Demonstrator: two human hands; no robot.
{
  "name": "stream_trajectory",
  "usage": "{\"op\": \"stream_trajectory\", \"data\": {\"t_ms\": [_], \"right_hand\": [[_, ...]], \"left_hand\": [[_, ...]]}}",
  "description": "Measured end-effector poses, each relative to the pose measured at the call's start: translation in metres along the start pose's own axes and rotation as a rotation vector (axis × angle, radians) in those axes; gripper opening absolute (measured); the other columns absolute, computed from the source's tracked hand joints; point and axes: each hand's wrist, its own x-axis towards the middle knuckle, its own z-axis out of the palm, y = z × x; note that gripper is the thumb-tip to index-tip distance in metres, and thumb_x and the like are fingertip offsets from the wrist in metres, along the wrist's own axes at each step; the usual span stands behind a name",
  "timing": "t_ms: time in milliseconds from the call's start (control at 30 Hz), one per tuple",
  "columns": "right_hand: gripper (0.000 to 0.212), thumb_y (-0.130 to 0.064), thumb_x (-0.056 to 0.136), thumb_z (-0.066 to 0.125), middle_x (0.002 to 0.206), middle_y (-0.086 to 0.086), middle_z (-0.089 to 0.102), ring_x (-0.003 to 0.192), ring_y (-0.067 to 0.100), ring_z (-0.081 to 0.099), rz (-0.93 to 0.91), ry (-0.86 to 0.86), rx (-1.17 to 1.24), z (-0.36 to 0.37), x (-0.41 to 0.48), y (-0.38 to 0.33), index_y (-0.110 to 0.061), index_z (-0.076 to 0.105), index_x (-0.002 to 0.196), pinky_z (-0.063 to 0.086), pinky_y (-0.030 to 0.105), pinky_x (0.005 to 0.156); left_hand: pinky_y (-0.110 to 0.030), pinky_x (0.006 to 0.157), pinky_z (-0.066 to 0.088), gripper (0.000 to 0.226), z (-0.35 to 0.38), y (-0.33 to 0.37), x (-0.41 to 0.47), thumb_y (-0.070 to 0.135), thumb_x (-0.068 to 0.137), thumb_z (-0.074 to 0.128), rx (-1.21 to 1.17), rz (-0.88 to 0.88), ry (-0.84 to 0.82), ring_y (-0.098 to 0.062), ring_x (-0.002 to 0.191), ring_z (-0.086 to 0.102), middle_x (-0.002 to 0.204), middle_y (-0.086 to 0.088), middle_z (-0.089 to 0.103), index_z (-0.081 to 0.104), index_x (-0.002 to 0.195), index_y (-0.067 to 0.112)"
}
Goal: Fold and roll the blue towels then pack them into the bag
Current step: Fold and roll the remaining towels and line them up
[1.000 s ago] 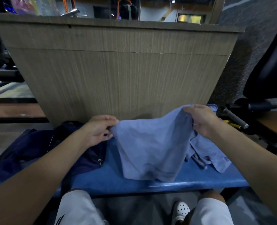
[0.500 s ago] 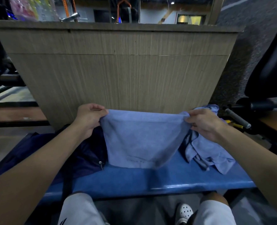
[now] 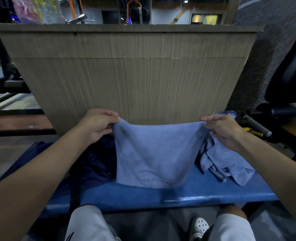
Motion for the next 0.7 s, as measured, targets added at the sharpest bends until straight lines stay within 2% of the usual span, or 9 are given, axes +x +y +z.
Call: {"op": "stream_trajectory", "data": {"t_ms": [67,100,167,200,300,400,467,567,700], "right_hand": [[0.022,0.009,0.089,0.054,0.081,0.01,0.061,0.075,0.018,0.057,0.027,-0.031,0.017,-0.004,0.001,0.002,-0.002,0.065,0.106,0.049,0.018,0.057],[0.026,0.011,0.087,0.056,0.09,0.015,0.065,0.086,0.025,0.062,0.019,-0.03,-0.005,-0.005,0.002,0.005,0.001,0.064,0.109,0.055,0.026,0.071],[0.03,0.013,0.085,0.057,0.104,0.018,0.067,0.102,0.03,0.062,-0.035,0.003,-0.125,-0.006,0.003,0.008,0.001,0.066,0.111,0.053,0.04,0.092],[0.027,0.011,0.087,0.056,0.105,0.016,0.067,0.102,0.028,0.061,-0.07,0.018,-0.205,-0.007,0.002,0.008,-0.001,0.067,0.108,0.051,0.04,0.094],[0.021,0.005,0.092,0.051,0.091,0.015,0.067,0.088,0.026,0.061,-0.15,0.048,-0.333,-0.007,0.001,0.007,-0.007,0.068,0.092,0.049,0.036,0.078],[0.02,0.002,0.093,0.05,0.076,0.015,0.063,0.069,0.028,0.055,-0.201,0.129,-0.339,-0.006,0.004,0.006,-0.008,0.067,0.09,0.045,0.035,0.064],[0.015,0.001,0.092,0.053,0.077,0.019,0.064,0.073,0.032,0.057,-0.222,0.181,-0.314,-0.007,0.006,0.007,-0.003,0.067,0.088,0.051,0.043,0.069],[0.013,-0.005,0.092,0.058,0.083,0.031,0.063,0.07,0.028,0.052,-0.234,0.22,-0.293,-0.009,0.004,0.004,0.007,0.064,0.091,0.049,0.044,0.066],[0.014,-0.011,0.097,0.054,0.068,0.014,0.051,0.06,0.022,0.043,-0.285,0.212,-0.329,-0.013,-0.003,0.002,-0.001,0.059,0.088,0.037,0.032,0.056]], "left_hand": [[-0.039,0.092,0.052,0.016,0.001,0.001,0.0,-0.008,0.086,0.064,-0.011,-0.004,-0.043,-0.024,0.09,0.065,0.089,-0.012,0.067,0.066,0.089,0.008],[-0.041,0.095,0.051,0.017,0.001,0.001,-0.001,-0.007,0.086,0.064,-0.003,0.012,-0.043,-0.025,0.092,0.065,0.09,-0.012,0.068,0.067,0.09,0.009],[-0.044,0.096,0.051,0.016,0.001,-0.001,-0.002,-0.006,0.086,0.065,0.022,0.067,-0.004,-0.025,0.09,0.065,0.087,-0.011,0.068,0.067,0.087,0.01],[-0.045,0.094,0.052,0.016,0.001,-0.002,-0.002,-0.006,0.085,0.066,0.036,0.103,0.028,-0.026,0.088,0.064,0.085,-0.011,0.067,0.066,0.085,0.01],[-0.045,0.085,0.056,0.018,-0.002,-0.005,0.0,-0.007,0.084,0.068,0.091,0.219,0.089,-0.026,0.084,0.064,0.083,-0.012,0.065,0.065,0.08,0.011],[-0.023,0.068,0.054,0.023,-0.003,-0.008,0.0,-0.006,0.081,0.071,0.173,0.338,0.131,-0.01,0.065,0.063,0.074,-0.009,0.065,0.063,0.078,0.015],[-0.013,0.06,0.049,0.023,-0.003,-0.008,-0.001,-0.003,0.079,0.074,0.209,0.4,0.158,-0.001,0.057,0.059,0.07,-0.005,0.064,0.064,0.077,0.017],[-0.008,0.057,0.044,0.021,-0.003,-0.006,-0.003,0.0,0.08,0.075,0.192,0.457,0.186,0.005,0.055,0.055,0.069,-0.002,0.063,0.065,0.077,0.019],[-0.012,0.061,0.048,0.018,-0.003,-0.007,-0.01,0.0,0.081,0.074,0.038,0.499,0.162,0.001,0.061,0.059,0.072,-0.003,0.063,0.066,0.079,0.016]]}}
